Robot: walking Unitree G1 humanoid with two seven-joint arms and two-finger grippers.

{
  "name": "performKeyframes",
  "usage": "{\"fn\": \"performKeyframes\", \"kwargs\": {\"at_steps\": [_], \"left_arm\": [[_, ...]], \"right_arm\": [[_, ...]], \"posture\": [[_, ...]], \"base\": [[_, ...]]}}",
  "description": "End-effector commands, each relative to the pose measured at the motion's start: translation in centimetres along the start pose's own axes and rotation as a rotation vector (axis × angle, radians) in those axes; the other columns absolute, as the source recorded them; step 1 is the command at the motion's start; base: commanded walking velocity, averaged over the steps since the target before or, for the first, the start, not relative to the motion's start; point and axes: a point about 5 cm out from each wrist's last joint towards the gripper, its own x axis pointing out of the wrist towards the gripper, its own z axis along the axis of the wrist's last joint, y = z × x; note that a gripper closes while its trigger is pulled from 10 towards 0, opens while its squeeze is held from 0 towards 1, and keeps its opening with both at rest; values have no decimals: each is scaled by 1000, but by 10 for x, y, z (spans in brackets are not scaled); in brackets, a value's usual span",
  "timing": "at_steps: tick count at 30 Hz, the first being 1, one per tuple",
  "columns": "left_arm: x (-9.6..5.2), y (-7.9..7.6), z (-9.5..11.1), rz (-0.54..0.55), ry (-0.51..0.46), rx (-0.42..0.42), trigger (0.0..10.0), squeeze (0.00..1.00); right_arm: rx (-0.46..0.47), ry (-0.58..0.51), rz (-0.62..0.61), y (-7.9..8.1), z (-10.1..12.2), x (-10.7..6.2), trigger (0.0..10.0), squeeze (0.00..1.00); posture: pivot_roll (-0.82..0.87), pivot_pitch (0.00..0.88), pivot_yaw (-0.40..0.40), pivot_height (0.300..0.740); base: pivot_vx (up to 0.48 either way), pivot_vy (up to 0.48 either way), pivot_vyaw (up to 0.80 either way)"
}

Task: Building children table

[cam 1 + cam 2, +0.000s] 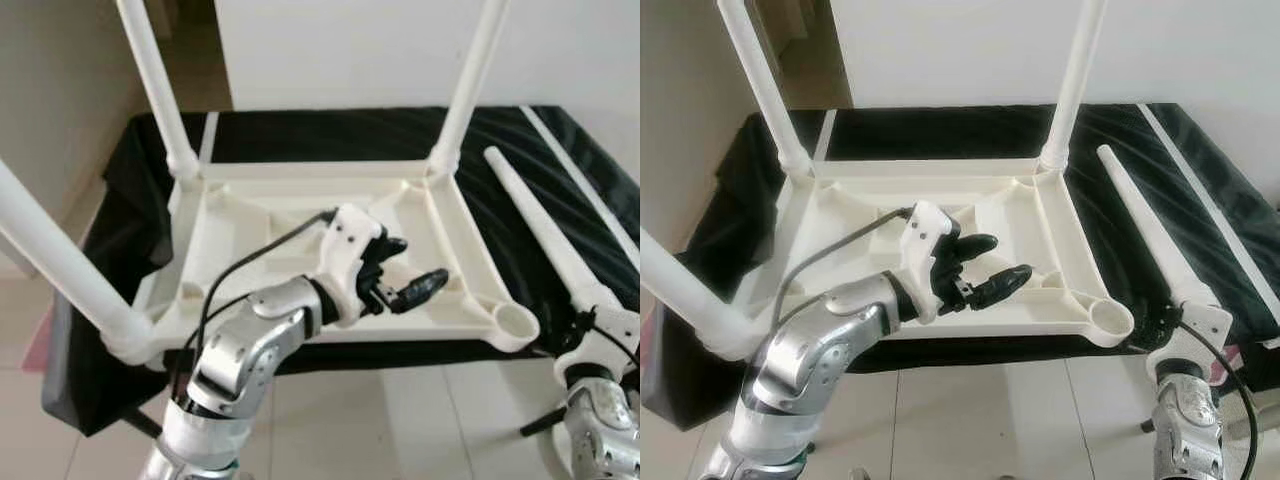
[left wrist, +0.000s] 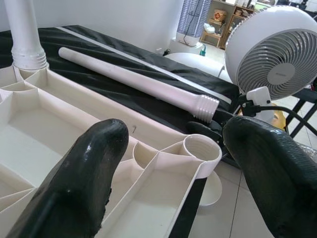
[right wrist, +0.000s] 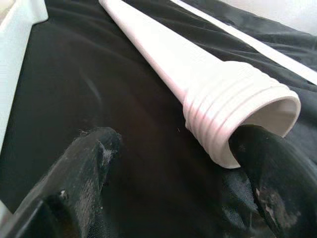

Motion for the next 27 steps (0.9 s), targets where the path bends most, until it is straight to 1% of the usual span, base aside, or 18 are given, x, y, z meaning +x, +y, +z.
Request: {"fn": "performKeyframes", "kwargs": {"at_steps": [1, 3, 4, 5, 6, 7, 8, 9, 10, 11, 19, 20, 21, 22, 23, 24, 27], "left_arm": [[2, -1, 3, -7, -15, 4, 10000, 0], [2, -1, 3, -7, -15, 4, 10000, 0], [2, -1, 3, -6, -17, 2, 10000, 0], [2, -1, 3, -6, -17, 2, 10000, 0], [2, -1, 3, -6, -19, 1, 10000, 0], [2, -1, 3, -6, -19, 1, 10000, 0], [1, -1, 4, -4, -20, 1, 10000, 0], [1, -1, 4, -4, -20, 1, 10000, 0], [1, 0, 4, -3, -21, 1, 10000, 0], [1, 0, 4, 0, -23, 0, 10000, 0], [2, -1, 3, -4, -19, 2, 10000, 0], [2, -1, 4, -6, -18, 4, 10000, 0], [2, 0, 5, -5, -21, 7, 10000, 0], [2, 0, 5, -5, -21, 7, 10000, 0], [2, 0, 5, -4, -22, 10, 10000, 0], [2, 1, 6, 0, -25, 12, 10000, 0], [2, 1, 6, 0, -25, 12, 10000, 0]], "right_arm": [[43, -159, 49, 7, 27, 1, 10000, 0], [43, -159, 49, 7, 27, 1, 10000, 0], [45, -211, 54, 6, 37, 0, 10000, 0], [45, -211, 54, 6, 37, 0, 10000, 0], [27, -240, 16, 3, 41, -3, 10000, 0], [27, -240, 16, 3, 41, -3, 10000, 0], [5, -244, -37, 0, 41, -7, 10000, 0], [5, -244, -37, 0, 41, -7, 10000, 0], [-11, -243, -73, -2, 40, -9, 10000, 0], [-15, -237, -135, -2, 34, -15, 10000, 0], [1, -236, -152, 2, 32, -14, 10000, 0], [8, -231, -142, 3, 33, -12, 10000, 0], [-9, -181, -97, 8, 28, -9, 10000, 0], [-9, -181, -97, 8, 28, -9, 10000, 0], [-22, -142, -65, 12, 24, -7, 10000, 0], [-70, -69, -50, 13, 13, -7, 10000, 0], [-70, -69, -50, 13, 13, -7, 10000, 0]], "posture": [[-68, 61, -8, 740], [-68, 61, -8, 740], [-68, 63, -10, 740], [-68, 63, -10, 740], [-67, 65, -12, 740], [-67, 65, -12, 740], [-67, 70, -16, 740], [-67, 70, -16, 740], [-67, 70, -16, 740], [-68, 74, -15, 740], [-70, 82, -8, 740], [-69, 82, -9, 740], [-66, 83, -13, 740], [-66, 83, -13, 740], [-66, 83, -13, 740], [-65, 84, -19, 740], [-65, 84, -19, 740]], "base": [[0, 0, 0], [0, 0, 0], [0, 0, 0], [0, 0, 0], [0, 0, 0], [0, 0, 0], [0, 0, 0], [0, 0, 0], [0, 0, 0], [0, 0, 0], [0, 0, 0], [0, 0, 0], [0, 0, 0], [0, 0, 0], [0, 0, 0], [0, 0, 0], [0, 0, 0]]}}
